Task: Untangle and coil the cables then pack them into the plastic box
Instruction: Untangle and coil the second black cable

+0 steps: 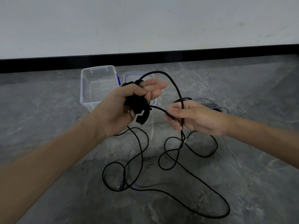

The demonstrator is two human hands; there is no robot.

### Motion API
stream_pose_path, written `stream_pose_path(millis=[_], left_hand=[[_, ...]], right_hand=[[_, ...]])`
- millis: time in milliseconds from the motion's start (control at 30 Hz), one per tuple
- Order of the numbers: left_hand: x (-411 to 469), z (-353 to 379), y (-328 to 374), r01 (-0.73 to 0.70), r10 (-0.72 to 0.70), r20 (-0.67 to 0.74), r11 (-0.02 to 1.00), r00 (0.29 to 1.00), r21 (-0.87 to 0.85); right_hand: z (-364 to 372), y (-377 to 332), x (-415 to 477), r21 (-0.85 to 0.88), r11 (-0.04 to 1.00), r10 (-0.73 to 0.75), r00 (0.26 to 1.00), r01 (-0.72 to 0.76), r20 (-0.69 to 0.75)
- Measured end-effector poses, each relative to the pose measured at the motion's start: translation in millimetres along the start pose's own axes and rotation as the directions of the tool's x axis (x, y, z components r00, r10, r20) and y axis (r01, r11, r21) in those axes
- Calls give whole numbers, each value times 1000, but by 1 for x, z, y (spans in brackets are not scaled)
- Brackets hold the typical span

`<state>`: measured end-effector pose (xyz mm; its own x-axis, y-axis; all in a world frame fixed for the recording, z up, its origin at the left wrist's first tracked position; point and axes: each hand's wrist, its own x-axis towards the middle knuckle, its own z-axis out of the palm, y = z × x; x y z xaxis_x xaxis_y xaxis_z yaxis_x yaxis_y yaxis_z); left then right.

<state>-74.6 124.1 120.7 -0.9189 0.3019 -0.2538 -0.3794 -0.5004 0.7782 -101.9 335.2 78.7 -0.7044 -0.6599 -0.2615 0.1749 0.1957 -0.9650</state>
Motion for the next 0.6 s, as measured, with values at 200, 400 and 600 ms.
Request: stream_pose_path(millis=[200,400,600], left_hand=[[-5,-8,5,30,-32,-80,999,996,-29],[-4,-12,-4,108,-102,-55,985,993,132],[2,-20,-11,52,-50,-15,979,999,198]], right_hand=[[-15,-10,3,56,994,-71,954,91,-292],[-34,-7,4,222,963,-34,883,155,-469],[-40,3,7,241,968,70,854,66,-516]])
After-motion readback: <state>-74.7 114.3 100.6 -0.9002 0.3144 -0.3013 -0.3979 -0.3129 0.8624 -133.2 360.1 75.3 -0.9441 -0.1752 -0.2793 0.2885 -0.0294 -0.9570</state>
